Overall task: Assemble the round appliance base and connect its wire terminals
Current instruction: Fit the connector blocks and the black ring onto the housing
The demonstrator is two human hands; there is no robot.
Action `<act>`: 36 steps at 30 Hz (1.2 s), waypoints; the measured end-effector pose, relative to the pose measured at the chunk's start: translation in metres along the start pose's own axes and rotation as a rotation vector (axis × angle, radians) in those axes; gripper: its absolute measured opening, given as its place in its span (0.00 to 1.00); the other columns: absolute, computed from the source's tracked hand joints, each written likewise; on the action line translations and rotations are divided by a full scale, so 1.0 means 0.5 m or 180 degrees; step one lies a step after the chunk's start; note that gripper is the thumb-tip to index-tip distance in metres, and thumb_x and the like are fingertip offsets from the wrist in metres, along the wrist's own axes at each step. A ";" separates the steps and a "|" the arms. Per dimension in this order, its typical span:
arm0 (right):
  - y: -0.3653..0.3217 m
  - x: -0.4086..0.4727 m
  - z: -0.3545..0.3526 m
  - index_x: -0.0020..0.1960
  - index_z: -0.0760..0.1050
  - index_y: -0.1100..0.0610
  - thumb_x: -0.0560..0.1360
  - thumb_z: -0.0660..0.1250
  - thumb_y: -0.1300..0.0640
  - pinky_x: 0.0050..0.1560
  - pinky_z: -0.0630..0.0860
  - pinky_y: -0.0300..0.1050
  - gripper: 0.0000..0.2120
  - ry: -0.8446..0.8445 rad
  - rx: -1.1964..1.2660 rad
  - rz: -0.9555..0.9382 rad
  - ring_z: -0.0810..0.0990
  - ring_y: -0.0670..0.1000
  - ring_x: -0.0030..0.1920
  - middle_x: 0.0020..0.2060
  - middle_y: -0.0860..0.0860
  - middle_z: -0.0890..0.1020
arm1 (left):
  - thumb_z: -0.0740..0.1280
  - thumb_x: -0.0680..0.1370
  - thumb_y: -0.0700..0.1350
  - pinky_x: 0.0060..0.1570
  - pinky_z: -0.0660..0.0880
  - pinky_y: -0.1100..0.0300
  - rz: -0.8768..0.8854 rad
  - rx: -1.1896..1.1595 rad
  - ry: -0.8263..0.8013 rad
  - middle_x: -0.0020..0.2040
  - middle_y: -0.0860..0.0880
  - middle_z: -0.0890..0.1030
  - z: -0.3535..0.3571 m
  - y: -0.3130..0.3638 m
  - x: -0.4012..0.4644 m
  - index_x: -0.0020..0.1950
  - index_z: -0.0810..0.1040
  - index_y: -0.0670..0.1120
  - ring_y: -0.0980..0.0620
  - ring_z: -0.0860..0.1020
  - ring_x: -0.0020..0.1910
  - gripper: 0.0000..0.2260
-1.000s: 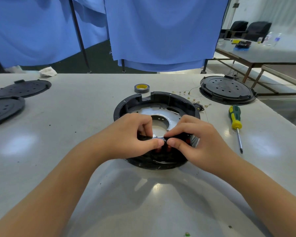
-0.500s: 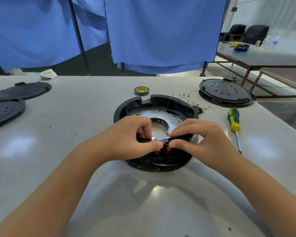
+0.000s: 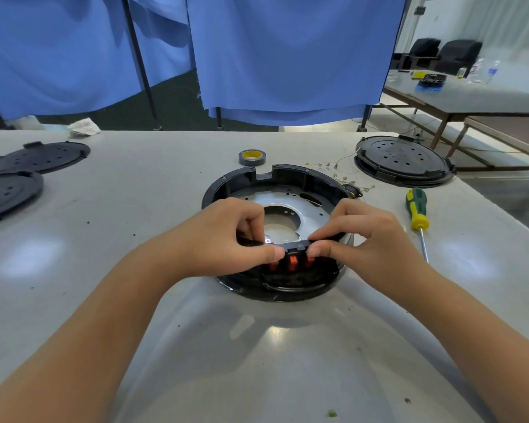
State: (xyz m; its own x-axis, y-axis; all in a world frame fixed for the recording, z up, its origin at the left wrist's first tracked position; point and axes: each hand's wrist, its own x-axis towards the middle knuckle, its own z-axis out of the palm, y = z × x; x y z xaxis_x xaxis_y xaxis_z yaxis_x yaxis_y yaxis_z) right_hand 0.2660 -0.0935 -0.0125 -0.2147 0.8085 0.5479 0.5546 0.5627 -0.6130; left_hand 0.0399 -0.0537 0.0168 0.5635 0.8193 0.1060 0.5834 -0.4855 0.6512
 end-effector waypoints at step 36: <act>0.064 0.097 -0.051 0.58 0.75 0.49 0.74 0.64 0.45 0.37 0.68 0.39 0.14 0.0338 -0.1176 0.1646 0.74 0.43 0.41 0.47 0.46 0.78 | 0.70 0.73 0.51 0.64 0.68 0.53 -0.1324 0.0076 0.1473 0.70 0.48 0.70 -0.030 -0.081 0.045 0.73 0.65 0.48 0.49 0.70 0.67 0.30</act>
State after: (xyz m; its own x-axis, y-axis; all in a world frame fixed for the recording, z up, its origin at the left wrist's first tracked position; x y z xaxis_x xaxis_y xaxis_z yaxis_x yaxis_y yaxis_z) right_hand 0.2940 -0.0405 0.0092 0.2247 0.9274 0.2992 0.8095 -0.0068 -0.5870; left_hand 0.0202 -0.0111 0.0044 -0.0225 0.9860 0.1653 0.7154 -0.0996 0.6916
